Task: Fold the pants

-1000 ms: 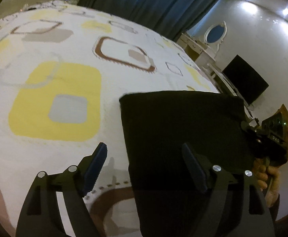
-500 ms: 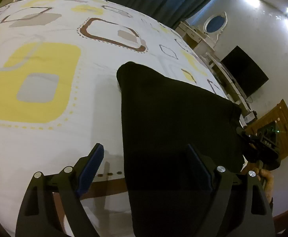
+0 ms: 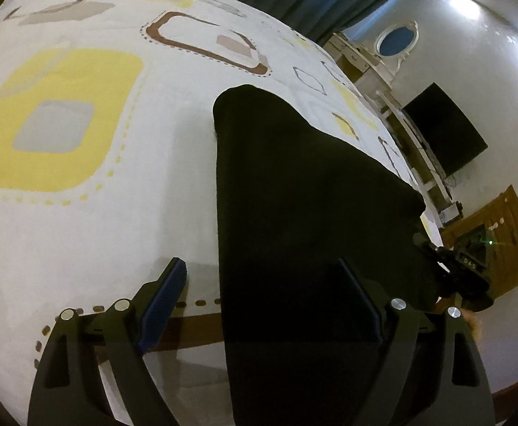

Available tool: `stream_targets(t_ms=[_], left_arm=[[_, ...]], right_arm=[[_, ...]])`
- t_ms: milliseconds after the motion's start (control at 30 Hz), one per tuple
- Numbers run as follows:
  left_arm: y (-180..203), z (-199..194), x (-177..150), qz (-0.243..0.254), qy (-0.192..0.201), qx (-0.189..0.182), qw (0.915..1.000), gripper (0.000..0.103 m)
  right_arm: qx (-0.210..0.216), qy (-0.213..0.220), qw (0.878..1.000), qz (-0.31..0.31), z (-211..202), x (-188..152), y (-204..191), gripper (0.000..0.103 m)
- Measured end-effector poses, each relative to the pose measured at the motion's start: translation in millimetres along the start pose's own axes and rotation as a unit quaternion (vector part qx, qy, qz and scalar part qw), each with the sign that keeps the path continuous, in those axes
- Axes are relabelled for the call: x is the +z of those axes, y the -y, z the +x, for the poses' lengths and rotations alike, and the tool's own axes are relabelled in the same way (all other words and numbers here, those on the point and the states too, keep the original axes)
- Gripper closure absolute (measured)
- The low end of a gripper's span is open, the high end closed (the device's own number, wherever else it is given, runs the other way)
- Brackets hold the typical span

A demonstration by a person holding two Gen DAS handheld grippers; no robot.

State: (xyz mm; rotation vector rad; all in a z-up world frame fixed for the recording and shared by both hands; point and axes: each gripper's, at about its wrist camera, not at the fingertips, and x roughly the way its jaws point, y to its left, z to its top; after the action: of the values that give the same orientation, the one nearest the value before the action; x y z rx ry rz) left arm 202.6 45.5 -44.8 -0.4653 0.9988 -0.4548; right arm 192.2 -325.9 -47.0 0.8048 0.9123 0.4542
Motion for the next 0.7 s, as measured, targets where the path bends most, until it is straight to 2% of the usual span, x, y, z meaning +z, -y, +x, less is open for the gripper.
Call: stream_targets(t_ms=[433,700], left_arm=[[5,3,-6,0.020,0.007,0.017,0.9996,0.017],[15,2,-5,0.050,0.018,0.044,0.9976,0.017]], right_arm=[[-0.001,-0.003,1.000,0.017,6,-1,11,0.093],[-0.006,-0.001,1.000,0.020,4,-2,12,0.087]])
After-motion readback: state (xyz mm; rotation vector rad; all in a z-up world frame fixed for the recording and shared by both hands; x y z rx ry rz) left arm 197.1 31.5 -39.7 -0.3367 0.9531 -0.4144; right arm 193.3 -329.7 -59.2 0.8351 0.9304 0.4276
